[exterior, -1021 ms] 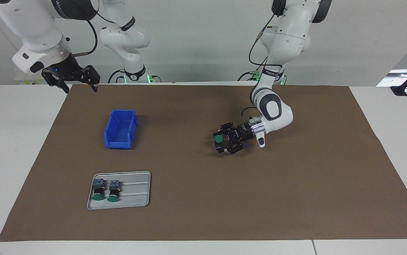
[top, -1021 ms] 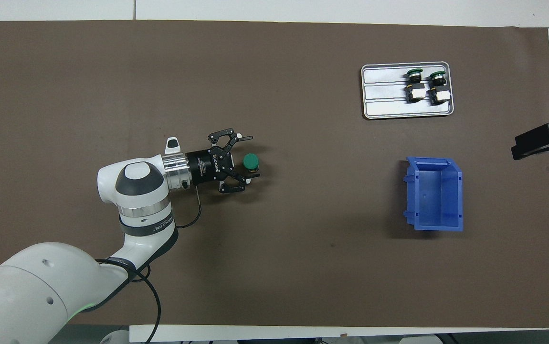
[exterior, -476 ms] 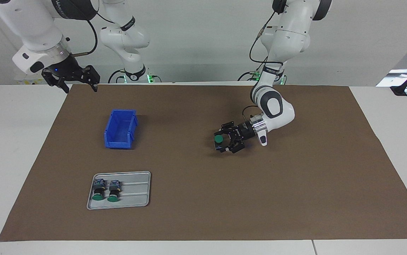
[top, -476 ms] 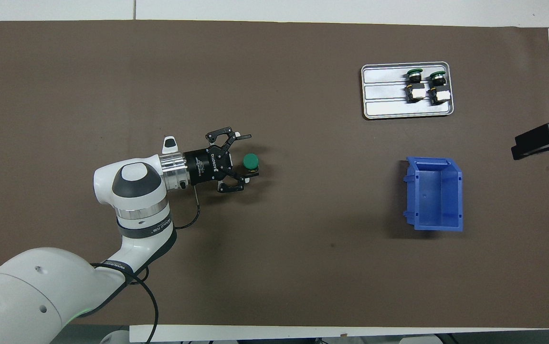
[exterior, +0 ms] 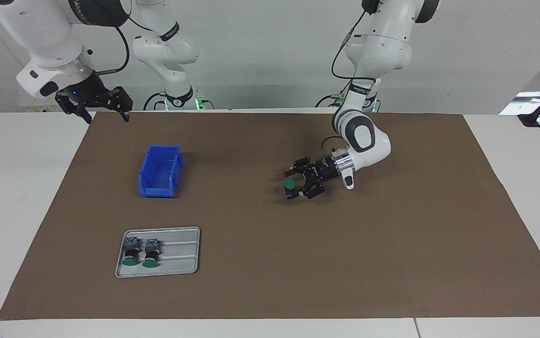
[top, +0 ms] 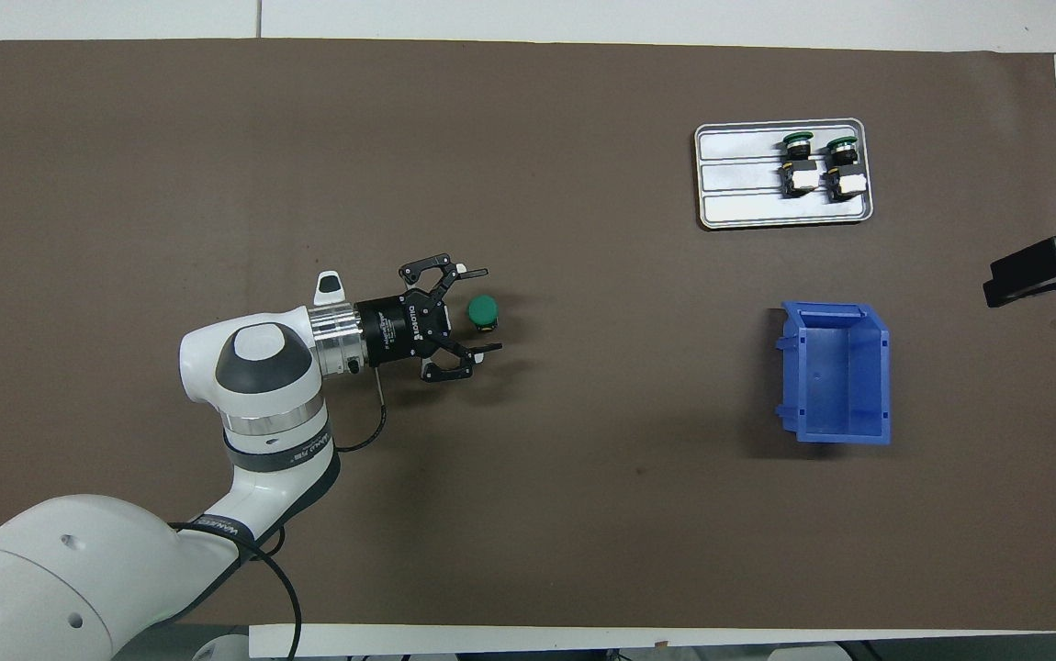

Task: Place and press button with both arms
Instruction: 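Open the left gripper to release the button upright, then draw the left gripper back away from the button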

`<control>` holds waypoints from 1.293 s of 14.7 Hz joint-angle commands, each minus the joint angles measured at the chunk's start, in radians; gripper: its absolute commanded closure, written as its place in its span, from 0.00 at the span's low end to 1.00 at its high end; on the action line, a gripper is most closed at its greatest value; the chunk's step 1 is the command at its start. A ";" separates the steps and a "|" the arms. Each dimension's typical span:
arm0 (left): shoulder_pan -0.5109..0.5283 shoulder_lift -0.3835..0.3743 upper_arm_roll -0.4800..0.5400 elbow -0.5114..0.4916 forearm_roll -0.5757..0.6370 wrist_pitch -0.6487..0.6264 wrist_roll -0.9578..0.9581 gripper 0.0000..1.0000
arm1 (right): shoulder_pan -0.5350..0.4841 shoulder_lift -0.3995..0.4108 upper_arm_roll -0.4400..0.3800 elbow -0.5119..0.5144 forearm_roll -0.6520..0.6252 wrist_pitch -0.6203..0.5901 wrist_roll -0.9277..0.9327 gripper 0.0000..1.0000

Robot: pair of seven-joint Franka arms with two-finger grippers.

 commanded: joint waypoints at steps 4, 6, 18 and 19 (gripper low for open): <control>-0.050 -0.135 0.012 -0.060 -0.004 0.130 -0.071 0.00 | -0.003 -0.022 0.003 -0.026 0.011 0.000 0.013 0.01; -0.063 -0.158 0.012 -0.060 0.025 0.178 -0.072 0.00 | -0.003 -0.022 0.003 -0.026 0.011 0.000 0.013 0.01; 0.041 -0.275 0.017 -0.052 0.577 0.144 -0.302 0.00 | -0.003 -0.024 0.003 -0.026 0.011 0.000 0.013 0.01; 0.073 -0.282 0.017 -0.046 0.649 0.100 -0.328 0.00 | -0.003 -0.023 0.003 -0.026 0.011 0.000 0.013 0.01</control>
